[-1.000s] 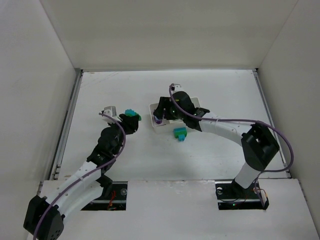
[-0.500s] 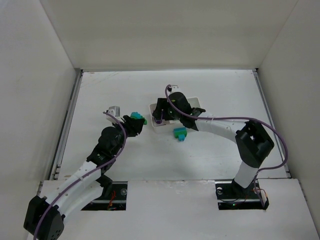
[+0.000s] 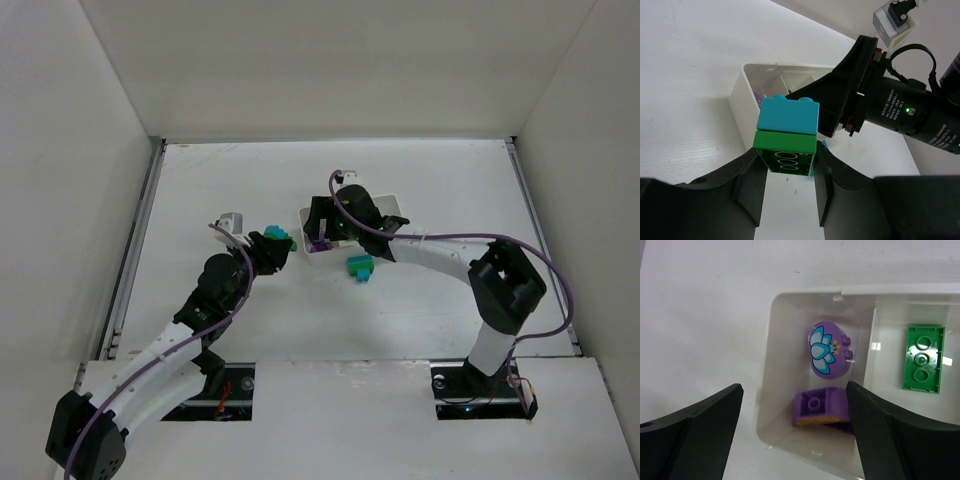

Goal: Sort the legos into containers by color

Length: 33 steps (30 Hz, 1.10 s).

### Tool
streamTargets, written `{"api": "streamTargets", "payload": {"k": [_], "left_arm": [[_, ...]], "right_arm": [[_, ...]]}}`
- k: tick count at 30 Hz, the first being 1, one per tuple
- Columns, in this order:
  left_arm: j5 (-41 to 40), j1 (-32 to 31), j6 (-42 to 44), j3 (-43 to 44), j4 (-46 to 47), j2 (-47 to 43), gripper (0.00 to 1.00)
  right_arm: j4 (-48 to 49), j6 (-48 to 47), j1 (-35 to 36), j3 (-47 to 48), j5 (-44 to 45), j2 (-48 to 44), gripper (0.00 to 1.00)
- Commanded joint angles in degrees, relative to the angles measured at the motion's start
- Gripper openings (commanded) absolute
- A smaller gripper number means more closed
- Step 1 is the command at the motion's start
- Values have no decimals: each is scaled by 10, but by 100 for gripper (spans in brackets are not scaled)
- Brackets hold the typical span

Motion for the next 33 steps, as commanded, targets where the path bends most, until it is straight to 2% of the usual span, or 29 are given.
{"api": "streamTargets", "payload": {"k": [1,6,10,18,22,27,33], "left_arm": [[9,-8,-6,27,20,-5,25],[19,-24,-5,36,25,17,25],[40,-42,-3,46,33,42,25],[82,-76,-11,62,45,84,25],[93,-80,-22,52,49,78,25],[94,-91,-41,32,54,69,26],[102,-119,-54,24,100,112,26]], "right_arm": [[26,-8,10,1,15,-30,90],[28,-8,13,-30,20,-89,89],[41,-3,16,-77,17,-153,81],[118,54,38,-218,9,-264,39],[141,60,45,-275,4,-319,26],[142,62,61,-340,11,-378,21],[145,70,61,-382,6,-420,27]]}}
